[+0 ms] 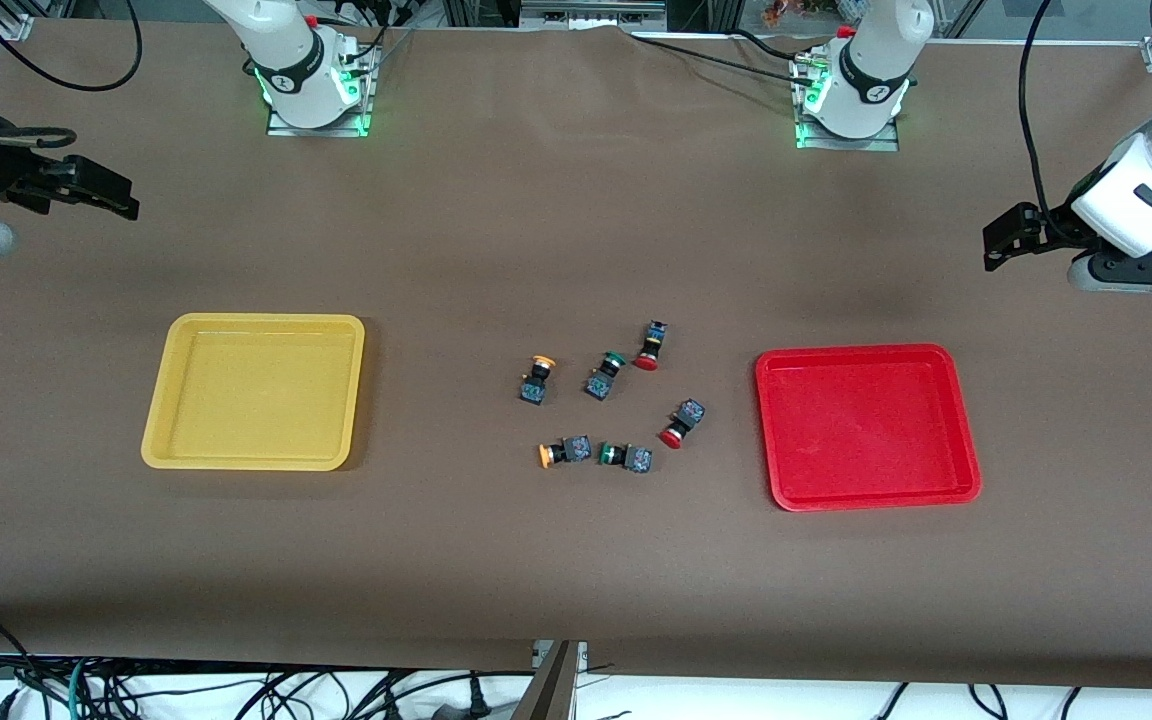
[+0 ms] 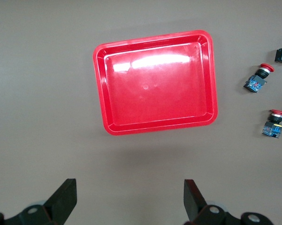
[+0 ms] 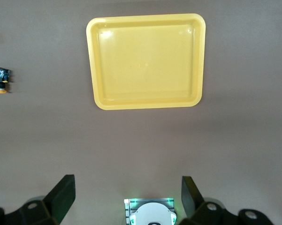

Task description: Place red and yellow buttons in trays

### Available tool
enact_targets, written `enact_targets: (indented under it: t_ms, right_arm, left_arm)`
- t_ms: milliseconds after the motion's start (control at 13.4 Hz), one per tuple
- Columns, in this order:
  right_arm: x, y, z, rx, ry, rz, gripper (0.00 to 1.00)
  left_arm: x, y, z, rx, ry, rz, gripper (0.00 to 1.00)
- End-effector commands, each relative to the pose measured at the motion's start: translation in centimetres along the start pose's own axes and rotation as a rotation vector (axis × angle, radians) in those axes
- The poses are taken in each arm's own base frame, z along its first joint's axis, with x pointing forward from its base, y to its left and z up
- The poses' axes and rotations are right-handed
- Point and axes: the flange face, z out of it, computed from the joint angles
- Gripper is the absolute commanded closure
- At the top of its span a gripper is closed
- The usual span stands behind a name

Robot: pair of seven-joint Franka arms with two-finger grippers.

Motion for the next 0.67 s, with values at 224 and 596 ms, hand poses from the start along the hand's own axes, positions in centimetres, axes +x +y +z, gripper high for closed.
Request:
enact_targets:
  t_ms: [224,596]
  right_arm:
    - [0.15,0.17,-0.64,0.010,0.008,-0.011,0.00]
    - [0.17,0.27,-0.58,0.009,0.006,-0.008,0.00]
  left_arm:
    - [0.25,0.18,-0.89,-0.017,-0.002,0.014,0.00]
    - [0.14,0.11,-0.45,-0.017,-0.028,0.015,0.00]
